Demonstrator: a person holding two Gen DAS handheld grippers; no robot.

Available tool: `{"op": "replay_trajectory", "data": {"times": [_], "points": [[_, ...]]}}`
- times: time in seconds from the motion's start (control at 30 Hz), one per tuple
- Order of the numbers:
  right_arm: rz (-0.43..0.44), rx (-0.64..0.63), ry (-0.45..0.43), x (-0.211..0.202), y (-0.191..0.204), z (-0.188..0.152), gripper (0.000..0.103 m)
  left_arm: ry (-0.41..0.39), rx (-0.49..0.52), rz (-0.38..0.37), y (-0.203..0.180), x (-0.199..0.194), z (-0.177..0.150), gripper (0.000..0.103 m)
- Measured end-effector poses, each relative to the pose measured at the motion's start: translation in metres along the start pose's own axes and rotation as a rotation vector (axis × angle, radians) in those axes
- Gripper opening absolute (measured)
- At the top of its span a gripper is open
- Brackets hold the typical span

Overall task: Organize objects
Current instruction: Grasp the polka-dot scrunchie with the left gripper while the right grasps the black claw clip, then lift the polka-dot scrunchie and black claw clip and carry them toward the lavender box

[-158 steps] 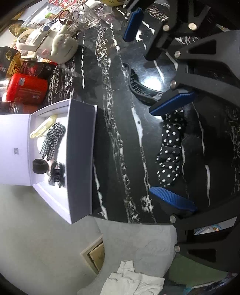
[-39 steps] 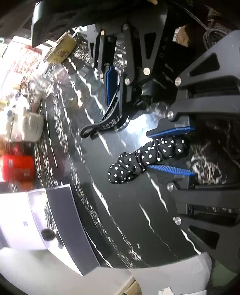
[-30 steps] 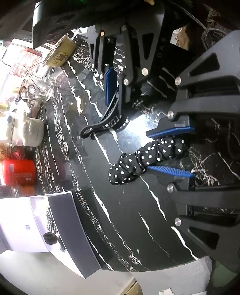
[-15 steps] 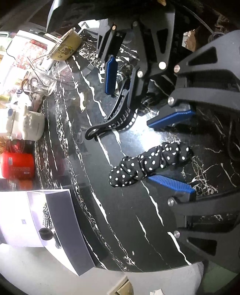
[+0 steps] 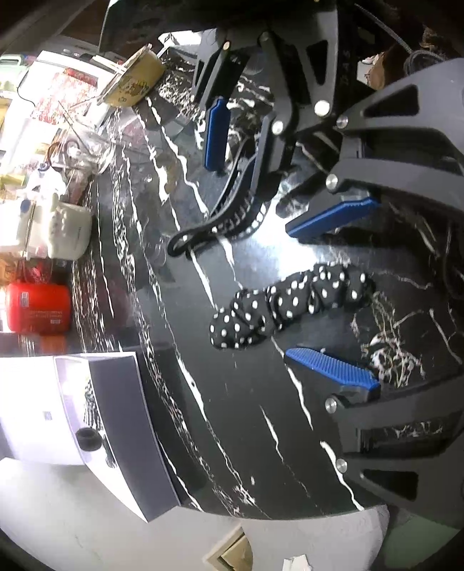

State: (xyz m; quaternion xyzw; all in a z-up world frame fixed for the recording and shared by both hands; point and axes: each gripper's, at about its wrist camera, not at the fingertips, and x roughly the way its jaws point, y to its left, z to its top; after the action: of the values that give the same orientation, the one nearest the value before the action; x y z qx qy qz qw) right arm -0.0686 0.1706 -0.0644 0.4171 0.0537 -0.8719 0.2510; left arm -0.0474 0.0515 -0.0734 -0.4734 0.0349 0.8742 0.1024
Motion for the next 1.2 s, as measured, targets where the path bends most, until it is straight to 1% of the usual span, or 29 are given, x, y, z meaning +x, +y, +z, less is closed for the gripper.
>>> {"op": "replay_trajectory", "data": {"times": [0.13,0.2,0.27,0.33,0.37,0.43,0.53,0.6,0.73,0.83,1.07,1.2], "points": [[0.005,-0.009,-0.005,0.000,0.004,0.000,0.058,0.005,0.004,0.012,0.001,0.001,0.001,0.063],[-0.004,-0.019,-0.006,0.000,0.004,-0.001,0.052,0.007,0.003,0.016,0.001,0.001,0.001,0.063],[-0.020,-0.041,-0.006,0.001,0.006,-0.001,0.044,0.006,0.002,0.017,0.001,0.001,0.002,0.060],[-0.032,-0.052,-0.007,0.001,0.006,-0.001,0.038,0.004,-0.002,0.019,0.002,0.001,0.002,0.048],[-0.032,-0.055,-0.008,0.001,0.006,-0.001,0.034,0.013,-0.006,0.020,0.003,0.001,0.003,0.044],[-0.030,-0.052,-0.006,0.002,0.005,0.000,0.031,0.027,-0.008,0.022,0.003,0.001,0.006,0.028],[-0.029,-0.053,-0.005,0.002,0.006,0.000,0.030,0.025,-0.012,0.023,0.002,0.001,0.006,0.019],[-0.028,-0.046,-0.004,0.002,0.005,0.001,0.030,0.026,-0.009,0.020,0.002,0.000,0.006,0.016],[-0.009,-0.034,0.011,0.002,0.005,0.003,0.026,0.030,-0.003,0.017,0.001,-0.001,0.006,0.016],[0.004,-0.039,0.011,-0.001,0.008,0.006,0.019,0.021,-0.006,0.020,0.002,-0.006,0.009,0.016],[0.008,-0.057,0.007,-0.008,0.017,0.019,0.019,-0.009,-0.016,0.025,0.010,-0.023,0.019,0.016],[0.007,-0.069,-0.012,-0.015,0.020,0.029,0.019,-0.020,-0.030,0.012,0.016,-0.032,0.025,0.016]]}}
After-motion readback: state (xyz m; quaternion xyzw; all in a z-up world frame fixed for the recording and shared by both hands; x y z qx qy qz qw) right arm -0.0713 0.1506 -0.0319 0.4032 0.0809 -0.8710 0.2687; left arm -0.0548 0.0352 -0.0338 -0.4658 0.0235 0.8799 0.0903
